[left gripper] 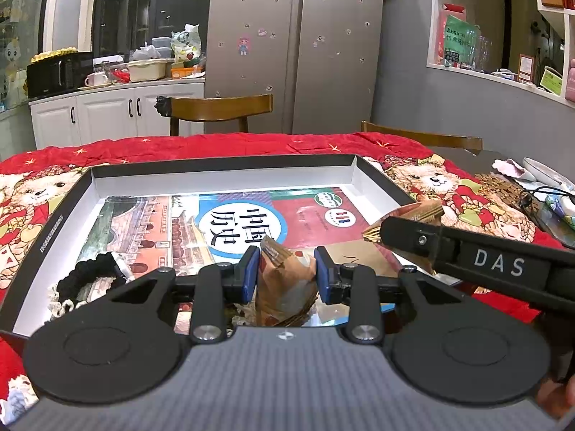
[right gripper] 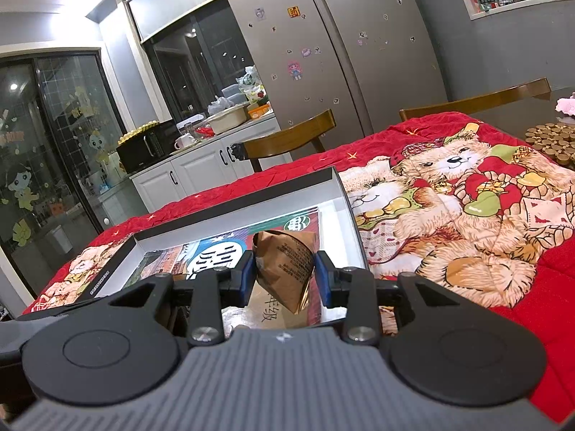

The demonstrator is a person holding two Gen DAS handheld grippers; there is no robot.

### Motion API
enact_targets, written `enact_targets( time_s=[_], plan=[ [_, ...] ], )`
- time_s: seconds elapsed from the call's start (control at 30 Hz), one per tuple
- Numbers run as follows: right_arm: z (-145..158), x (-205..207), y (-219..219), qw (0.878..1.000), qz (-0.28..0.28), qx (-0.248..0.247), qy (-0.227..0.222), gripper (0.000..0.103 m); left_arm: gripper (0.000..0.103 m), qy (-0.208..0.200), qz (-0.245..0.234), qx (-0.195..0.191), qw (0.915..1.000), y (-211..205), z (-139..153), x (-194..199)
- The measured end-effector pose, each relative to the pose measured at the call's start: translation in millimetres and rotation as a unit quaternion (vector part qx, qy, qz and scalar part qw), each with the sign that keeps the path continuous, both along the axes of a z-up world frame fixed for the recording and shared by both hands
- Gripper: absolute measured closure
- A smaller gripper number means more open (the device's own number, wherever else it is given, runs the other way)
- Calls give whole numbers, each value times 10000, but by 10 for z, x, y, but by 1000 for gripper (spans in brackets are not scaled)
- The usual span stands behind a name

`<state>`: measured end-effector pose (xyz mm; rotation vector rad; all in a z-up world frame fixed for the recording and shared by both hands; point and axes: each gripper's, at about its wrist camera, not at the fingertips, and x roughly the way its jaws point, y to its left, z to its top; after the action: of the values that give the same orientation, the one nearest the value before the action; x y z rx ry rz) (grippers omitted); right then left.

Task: Organize objects
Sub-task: 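Lower both held packets into the box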

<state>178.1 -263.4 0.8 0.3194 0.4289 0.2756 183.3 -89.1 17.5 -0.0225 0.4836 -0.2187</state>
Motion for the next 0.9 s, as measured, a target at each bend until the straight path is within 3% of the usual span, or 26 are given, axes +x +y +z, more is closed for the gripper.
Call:
enact_targets(
  time_s=[0.2,0.9],
  plan=[
    [4,-5,-4,10000,11,12,-13,64,65,140,36,-159,9998,51,-7,32],
    [26,-16,63,9999,27,-143,41,64,65,159,-40,-20,9999,-3,-13,29]
  ],
)
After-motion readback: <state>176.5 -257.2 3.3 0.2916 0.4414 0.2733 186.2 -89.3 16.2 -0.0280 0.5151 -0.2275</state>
